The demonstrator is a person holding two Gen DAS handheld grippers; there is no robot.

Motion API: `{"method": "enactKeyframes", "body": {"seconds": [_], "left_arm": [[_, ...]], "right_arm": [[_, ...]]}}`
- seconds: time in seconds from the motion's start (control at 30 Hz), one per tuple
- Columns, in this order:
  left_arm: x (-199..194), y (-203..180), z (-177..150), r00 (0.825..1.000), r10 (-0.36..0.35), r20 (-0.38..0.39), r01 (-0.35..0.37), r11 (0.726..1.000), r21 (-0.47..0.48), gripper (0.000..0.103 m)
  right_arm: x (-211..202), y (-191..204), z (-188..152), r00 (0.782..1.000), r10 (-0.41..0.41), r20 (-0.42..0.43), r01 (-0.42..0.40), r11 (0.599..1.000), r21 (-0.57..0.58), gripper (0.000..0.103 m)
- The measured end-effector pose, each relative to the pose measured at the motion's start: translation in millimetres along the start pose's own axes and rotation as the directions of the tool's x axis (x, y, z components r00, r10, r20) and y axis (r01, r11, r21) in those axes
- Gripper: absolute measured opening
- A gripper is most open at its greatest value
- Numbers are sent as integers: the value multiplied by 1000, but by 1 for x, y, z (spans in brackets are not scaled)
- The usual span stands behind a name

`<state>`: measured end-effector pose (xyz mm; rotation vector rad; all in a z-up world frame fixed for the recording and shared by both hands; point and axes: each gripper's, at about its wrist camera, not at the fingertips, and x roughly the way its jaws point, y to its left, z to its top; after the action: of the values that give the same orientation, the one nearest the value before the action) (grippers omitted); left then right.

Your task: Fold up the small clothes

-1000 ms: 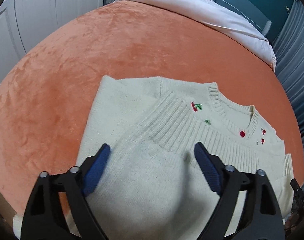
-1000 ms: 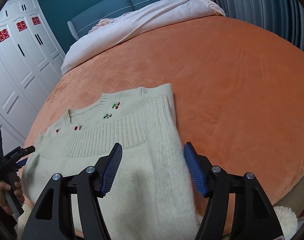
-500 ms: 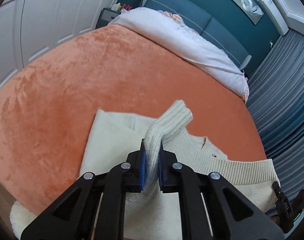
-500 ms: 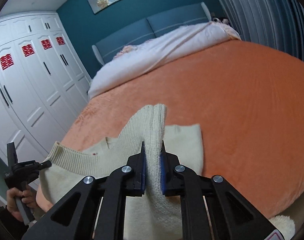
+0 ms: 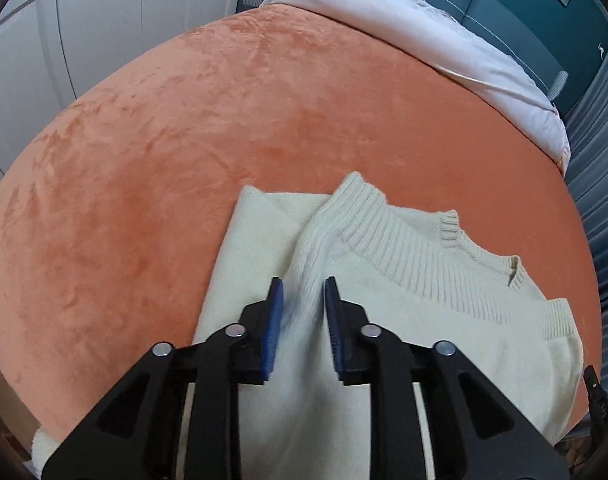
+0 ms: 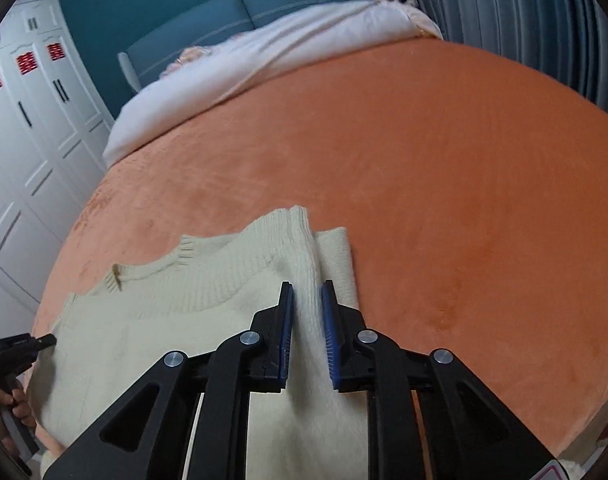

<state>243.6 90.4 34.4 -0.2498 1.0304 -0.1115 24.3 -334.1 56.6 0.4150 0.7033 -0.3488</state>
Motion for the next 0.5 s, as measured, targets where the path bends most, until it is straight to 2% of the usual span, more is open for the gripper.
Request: {"method": "enactKeyframes", "body": {"seconds": [0.07, 0.1, 0.23, 0.3, 0.4, 0.47, 0.5], "left_arm": [[-23, 5, -16, 999, -22, 25, 22, 1000, -16, 35], [-34, 9, -27, 999, -37, 24, 38, 999, -30, 36], [-57, 7, -73, 994, -108, -13, 108, 993, -54, 35], [-65, -7, -88, 994, -112, -2, 112, 994, -5, 35], [-54, -28, -103, 993, -108, -46, 110, 993, 53, 35], [-40, -32, -108, 996, -47, -71, 53, 995, 80, 35], [-34, -30, -109, 997, -12, -80, 19, 996, 86, 35]], "right_arm": [[-28, 7, -19, 1000, 28, 11, -27, 998, -64, 20], [-37, 6, -28, 999, 33, 3, -32, 997, -75, 20], [-58, 5, -73, 987, 121, -108, -121, 993, 8, 20], [-62, 21, -90, 976, 163, -143, -168, 986, -19, 8], [-61, 57, -103, 967, 196, -161, -217, 968, -126, 7], [-55, 77, -105, 961, 215, -175, -246, 953, -177, 7], [-47, 83, -107, 962, 199, -185, -236, 950, -206, 7]]}}
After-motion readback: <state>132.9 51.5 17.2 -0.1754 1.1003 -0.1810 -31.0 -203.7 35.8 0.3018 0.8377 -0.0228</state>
